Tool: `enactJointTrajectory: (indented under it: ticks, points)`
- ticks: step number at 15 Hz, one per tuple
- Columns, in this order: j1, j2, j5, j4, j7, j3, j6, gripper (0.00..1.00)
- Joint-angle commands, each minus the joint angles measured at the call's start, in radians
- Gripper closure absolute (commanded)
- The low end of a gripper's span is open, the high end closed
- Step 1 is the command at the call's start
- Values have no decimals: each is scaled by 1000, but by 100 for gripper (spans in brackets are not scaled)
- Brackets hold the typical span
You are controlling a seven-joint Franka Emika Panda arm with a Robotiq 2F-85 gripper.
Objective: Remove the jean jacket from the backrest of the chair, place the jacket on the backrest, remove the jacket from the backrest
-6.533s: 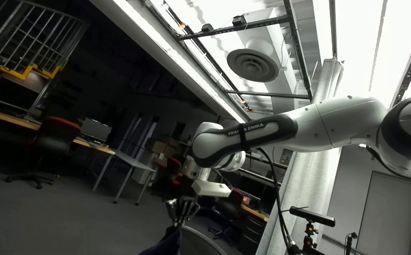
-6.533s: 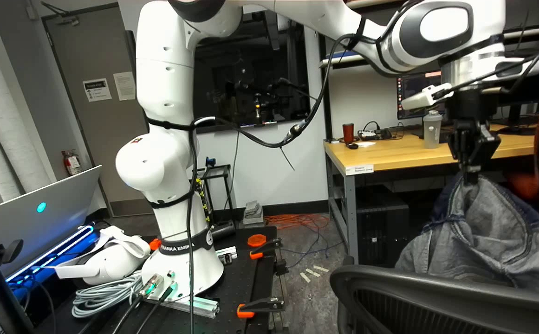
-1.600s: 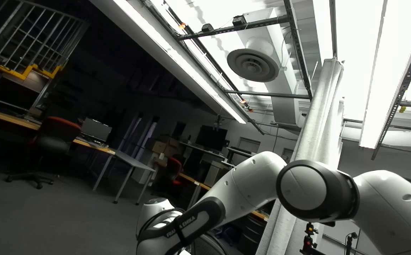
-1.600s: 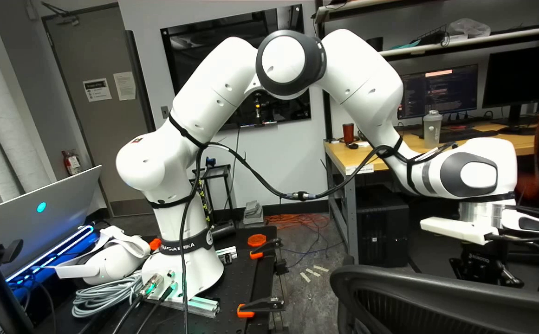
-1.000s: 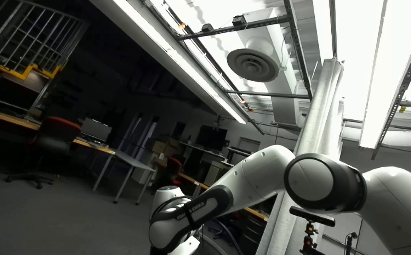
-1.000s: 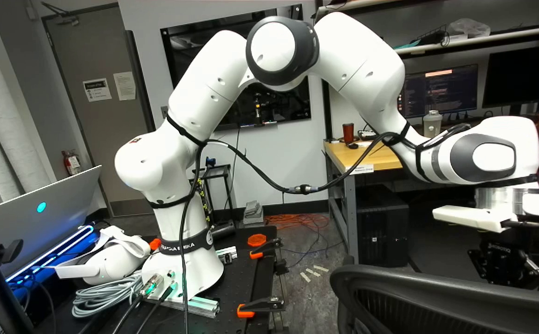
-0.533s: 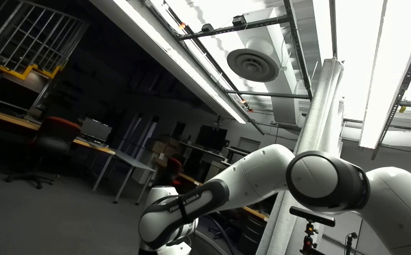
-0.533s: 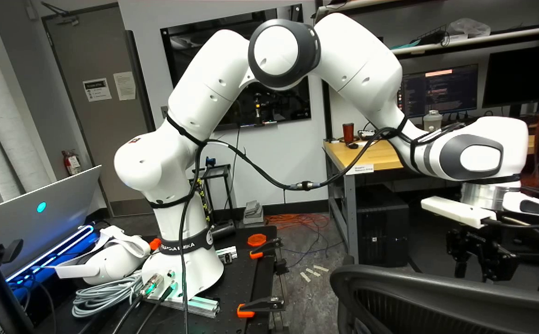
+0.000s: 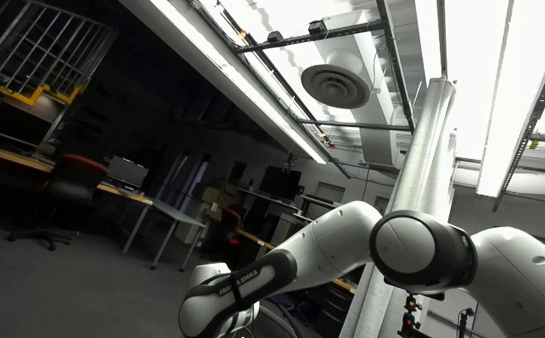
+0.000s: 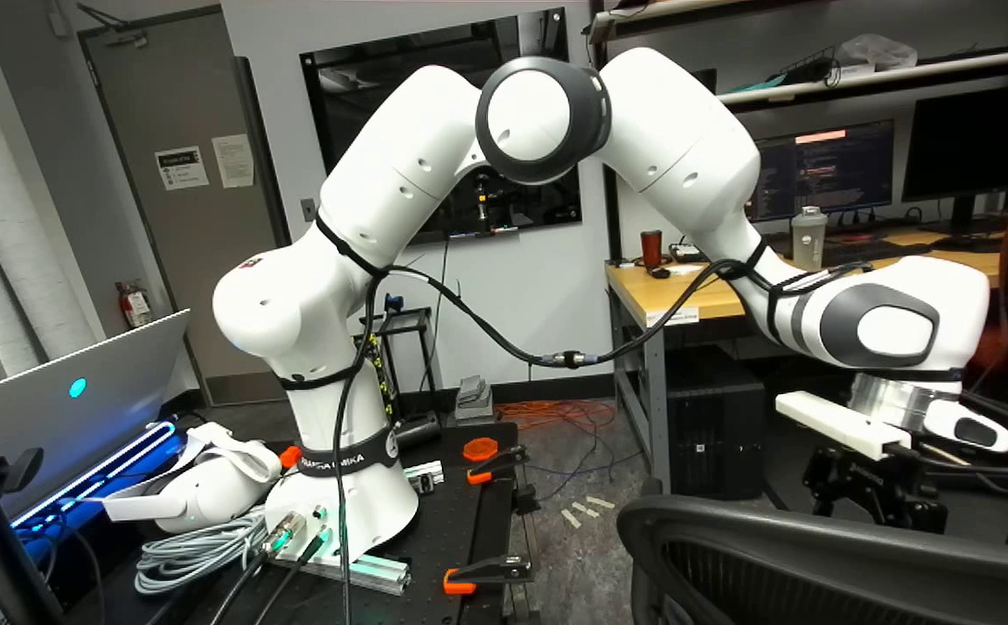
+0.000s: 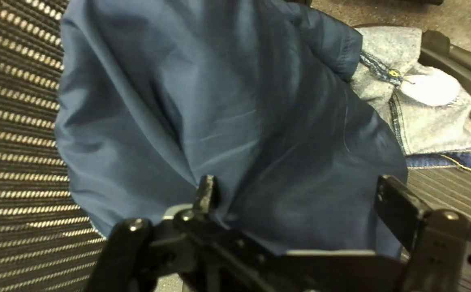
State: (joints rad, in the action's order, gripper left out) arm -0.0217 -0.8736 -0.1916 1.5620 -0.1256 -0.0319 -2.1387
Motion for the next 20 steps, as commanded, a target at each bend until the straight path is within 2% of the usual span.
enactJointTrajectory:
  ticks: [1,6,7,8,17,18,20]
  points:
    - [5,-62,-20,-59,-25,-12,25,0]
    - [5,-104,-23,-72,-21,-13,41,0]
    - [4,-110,-20,-75,-18,-13,43,25]
    - [-1,-114,-14,-79,-22,-10,47,26]
    - [-9,-118,2,-119,13,-21,69,95]
    - [-11,-113,4,-120,18,-21,67,99]
    - [-6,-98,0,-112,38,-27,44,100]
